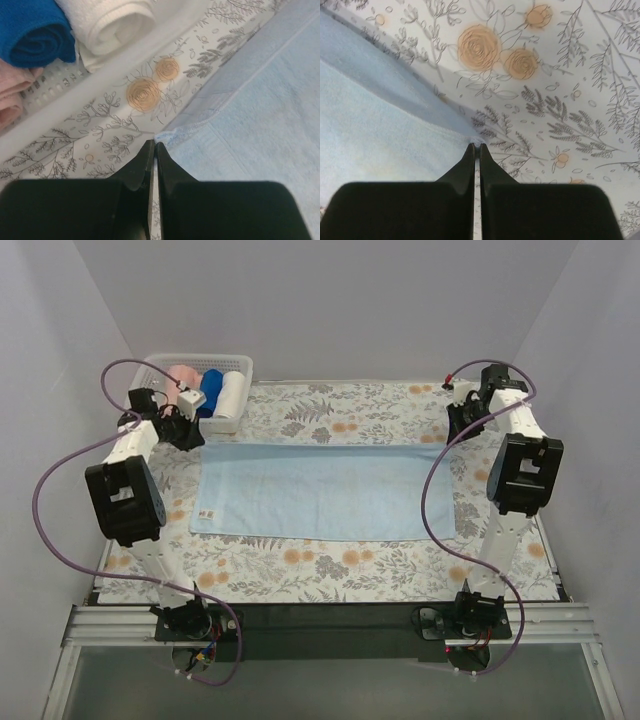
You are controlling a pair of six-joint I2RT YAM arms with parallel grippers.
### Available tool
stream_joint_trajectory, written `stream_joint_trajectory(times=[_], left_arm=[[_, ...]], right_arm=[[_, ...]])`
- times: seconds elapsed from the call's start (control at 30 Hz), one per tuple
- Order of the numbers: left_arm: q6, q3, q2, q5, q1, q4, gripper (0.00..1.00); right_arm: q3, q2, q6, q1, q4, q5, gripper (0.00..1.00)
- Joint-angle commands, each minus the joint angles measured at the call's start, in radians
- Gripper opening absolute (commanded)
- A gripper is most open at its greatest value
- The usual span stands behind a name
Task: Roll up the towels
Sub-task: Fold the towel
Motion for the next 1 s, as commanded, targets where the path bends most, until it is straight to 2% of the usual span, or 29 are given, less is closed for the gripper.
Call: stream_joint_trajectory(times=[0.0, 0.2, 0.53, 0.77, 0.97], left_arm=[[0.112, -0.049, -0.136, 0.113, 0.060, -0.084, 0.00], [0.316, -0.087, -0.187, 0.175, 0.110, -0.259, 0.00], [0.713, -0.231, -0.288, 0.167, 0.207, -0.566, 0.00], [0.813, -0.357, -0.372, 0.095, 0.215, -0.589, 0.00], [0.862, -0.375, -0.394, 0.083, 0.225, -0.629, 0.00]], right_arm=[[-0.087, -0.136, -0.057, -0.008, -0.014, -0.030, 0.01], [-0.263, -0.266, -0.107, -0.012, -0.013, -0.022, 0.01], [-0.544, -0.464, -0.207, -0.017, -0.016, 0.022, 0.01], [-0.687, -0.550, -0.262, -0.020, -0.018, 0.067, 0.01], [-0.733, -0.602, -0.294, -0.026, -0.031, 0.062, 0.01]])
